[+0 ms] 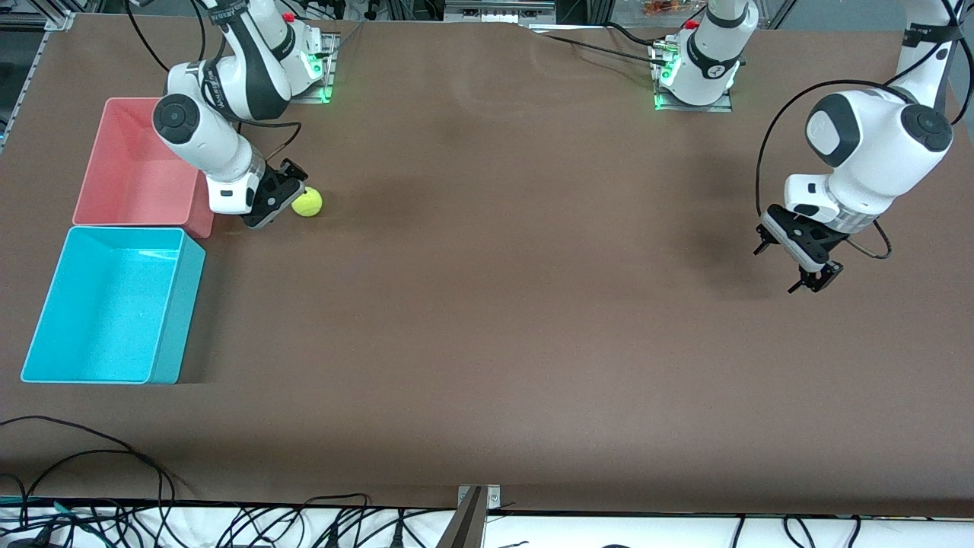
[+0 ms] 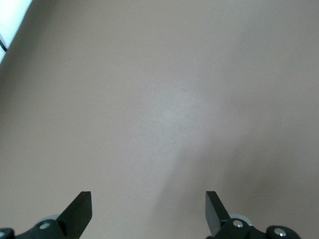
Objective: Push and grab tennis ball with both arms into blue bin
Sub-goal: 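Grasp the ball with the right gripper while the left gripper withdraws, then carry the held ball with the right gripper over the blue bin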
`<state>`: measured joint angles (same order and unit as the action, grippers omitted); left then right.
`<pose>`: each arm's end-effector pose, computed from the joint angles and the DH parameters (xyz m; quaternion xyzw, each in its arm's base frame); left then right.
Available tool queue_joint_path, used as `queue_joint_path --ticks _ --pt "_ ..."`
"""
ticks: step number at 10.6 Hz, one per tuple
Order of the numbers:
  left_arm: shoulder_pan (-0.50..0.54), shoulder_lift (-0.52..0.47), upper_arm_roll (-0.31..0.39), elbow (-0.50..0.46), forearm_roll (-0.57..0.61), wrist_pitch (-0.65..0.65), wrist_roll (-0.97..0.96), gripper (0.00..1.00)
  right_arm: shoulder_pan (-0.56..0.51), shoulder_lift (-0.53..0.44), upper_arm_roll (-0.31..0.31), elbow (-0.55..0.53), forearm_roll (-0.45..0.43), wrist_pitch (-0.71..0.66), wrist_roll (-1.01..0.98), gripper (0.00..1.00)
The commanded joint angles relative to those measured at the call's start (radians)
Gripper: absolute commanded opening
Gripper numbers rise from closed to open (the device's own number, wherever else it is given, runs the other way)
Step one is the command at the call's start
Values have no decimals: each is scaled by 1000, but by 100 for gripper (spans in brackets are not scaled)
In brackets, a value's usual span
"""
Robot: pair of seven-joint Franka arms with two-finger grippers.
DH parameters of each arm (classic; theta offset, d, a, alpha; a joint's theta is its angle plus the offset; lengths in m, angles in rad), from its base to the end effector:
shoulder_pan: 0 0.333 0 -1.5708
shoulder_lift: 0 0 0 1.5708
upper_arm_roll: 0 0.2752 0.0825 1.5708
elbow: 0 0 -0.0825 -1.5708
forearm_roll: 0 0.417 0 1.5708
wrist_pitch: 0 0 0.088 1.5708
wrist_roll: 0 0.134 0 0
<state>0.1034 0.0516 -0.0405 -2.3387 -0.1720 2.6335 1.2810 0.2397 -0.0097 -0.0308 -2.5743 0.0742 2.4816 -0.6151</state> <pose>0.5578 0.0370 0.2462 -0.8509 0.5087 -0.1267 0.0348 0.4430 0.0949 0.1637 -0.9270 -0.3721 0.0362 0.0296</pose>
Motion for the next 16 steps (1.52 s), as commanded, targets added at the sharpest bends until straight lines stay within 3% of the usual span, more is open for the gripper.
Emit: queue_joint_path --ticks 1,4,6,8,9,12,13,16 --pt "-4 -79 14 -24 26 -24 -9 100 -14 26 -9 -78 24 86 -64 100" --pt "-11 -122 62 -14 26 -81 -17 100 -78 72 -12 -107 25 129 -173 96" --pt "-13 -159 62 -13 26 -150 -192 100 -178 88 -23 -106 26 105 -308 94" --pt "-13 -188 62 22 28 -258 -343 100 -194 82 -35 -104 26 80 -322 94" --pt "-13 -200 63 44 28 -311 -394 100 -194 82 -35 -106 26 82 -322 88" --pt "-11 -207 63 153 28 -475 -530 100 -195 86 -35 -109 26 86 -322 30" --pt "-11 -207 63 177 28 -516 -587 100 -195 80 -35 -104 26 83 -322 21" --pt "-16 -207 57 278 89 -660 -730 100 -192 -2 1 -40 22 57 -299 20"
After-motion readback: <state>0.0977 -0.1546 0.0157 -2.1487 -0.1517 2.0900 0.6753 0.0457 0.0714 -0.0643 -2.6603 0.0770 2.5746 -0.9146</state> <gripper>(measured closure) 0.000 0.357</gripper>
